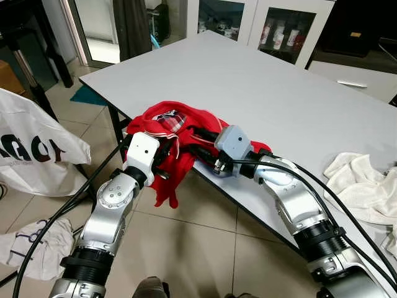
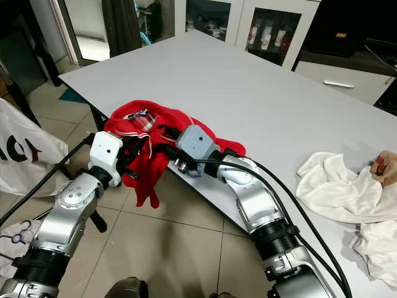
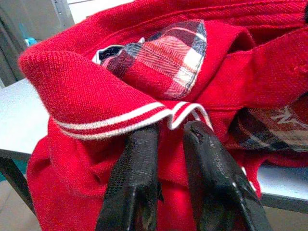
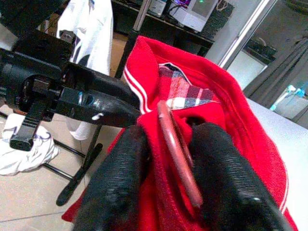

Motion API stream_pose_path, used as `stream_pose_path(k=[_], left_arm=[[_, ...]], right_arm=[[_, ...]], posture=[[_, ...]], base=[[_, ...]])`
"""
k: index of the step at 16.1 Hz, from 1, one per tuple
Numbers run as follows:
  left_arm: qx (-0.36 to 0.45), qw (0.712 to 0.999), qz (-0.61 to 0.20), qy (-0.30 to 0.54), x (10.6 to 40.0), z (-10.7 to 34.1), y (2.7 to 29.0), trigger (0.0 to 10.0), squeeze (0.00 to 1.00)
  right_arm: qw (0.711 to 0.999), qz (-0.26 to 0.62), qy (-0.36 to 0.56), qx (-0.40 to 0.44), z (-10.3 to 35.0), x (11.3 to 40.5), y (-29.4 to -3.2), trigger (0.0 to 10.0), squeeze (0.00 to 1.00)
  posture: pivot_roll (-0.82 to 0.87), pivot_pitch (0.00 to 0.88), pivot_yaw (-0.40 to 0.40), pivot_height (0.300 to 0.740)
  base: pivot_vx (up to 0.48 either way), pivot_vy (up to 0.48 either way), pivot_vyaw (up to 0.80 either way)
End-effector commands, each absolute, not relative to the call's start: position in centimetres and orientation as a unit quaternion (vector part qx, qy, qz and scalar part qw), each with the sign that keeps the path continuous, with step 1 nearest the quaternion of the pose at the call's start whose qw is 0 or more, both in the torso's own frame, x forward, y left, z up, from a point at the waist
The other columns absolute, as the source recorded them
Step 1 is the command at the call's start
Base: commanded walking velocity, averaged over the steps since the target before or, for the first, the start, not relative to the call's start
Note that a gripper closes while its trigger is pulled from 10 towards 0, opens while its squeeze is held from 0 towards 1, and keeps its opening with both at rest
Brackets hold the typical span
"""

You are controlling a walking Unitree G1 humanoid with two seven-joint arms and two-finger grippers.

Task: Hang hanger

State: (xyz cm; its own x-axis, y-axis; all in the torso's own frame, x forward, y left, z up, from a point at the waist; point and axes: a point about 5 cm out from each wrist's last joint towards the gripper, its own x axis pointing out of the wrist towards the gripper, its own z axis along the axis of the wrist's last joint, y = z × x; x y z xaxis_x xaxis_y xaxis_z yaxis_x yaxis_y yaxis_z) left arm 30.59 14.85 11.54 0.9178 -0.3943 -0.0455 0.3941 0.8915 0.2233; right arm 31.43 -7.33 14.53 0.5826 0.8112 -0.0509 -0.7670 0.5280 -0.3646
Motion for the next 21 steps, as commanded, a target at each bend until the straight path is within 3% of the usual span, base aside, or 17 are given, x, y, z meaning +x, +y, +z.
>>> stream_pose_path(k=[1,13,14,15,16,17,21], left_arm=[[0.115,0.97,-0.212,-0.018,30.5,12.2,14.5,10.0,0.0],[0.116,0.97,-0.211,-0.017,30.7,12.2,14.4,10.0,0.0],[0.116,0.97,-0.211,-0.018,30.7,12.2,14.4,10.0,0.0],[0.116,0.971,-0.21,-0.019,30.7,12.2,14.3,10.0,0.0],[0.116,0.971,-0.21,-0.019,30.7,12.2,14.3,10.0,0.0],[0.116,0.97,-0.21,-0.02,30.6,12.3,14.4,10.0,0.0],[0.116,0.97,-0.212,-0.02,30.6,12.3,14.2,10.0,0.0]], right_arm=[[0.875,0.445,-0.069,-0.176,15.0,31.7,-7.8,10.0,0.0],[0.851,0.495,-0.073,-0.161,16.3,30.8,-8.9,9.8,0.0],[0.851,0.495,-0.069,-0.164,16.1,30.8,-8.9,6.2,0.0],[0.853,0.49,-0.06,-0.172,15.9,31.0,-8.9,4.0,0.0],[0.854,0.487,-0.058,-0.174,15.9,31.1,-9.0,3.7,0.0],[0.858,0.48,-0.055,-0.173,15.9,31.2,-9.0,0.1,0.0],[0.865,0.473,-0.056,-0.156,16.3,31.4,-9.2,0.0,0.0]], posture=[[0.11,0.0,0.0,0.74],[0.11,0.032,-0.027,0.74],[0.11,0.032,-0.027,0.74],[0.11,0.032,-0.027,0.74],[0.11,0.033,-0.027,0.74],[0.11,0.033,-0.026,0.74],[0.11,0.034,-0.024,0.74]], base=[[0.0,0.0,0.0],[0.0,0.0,0.0],[0.0,0.0,0.0],[0.0,0.0,0.0],[0.0,0.0,0.0],[0.0,0.0,0.0],[0.0,0.0,0.0]])
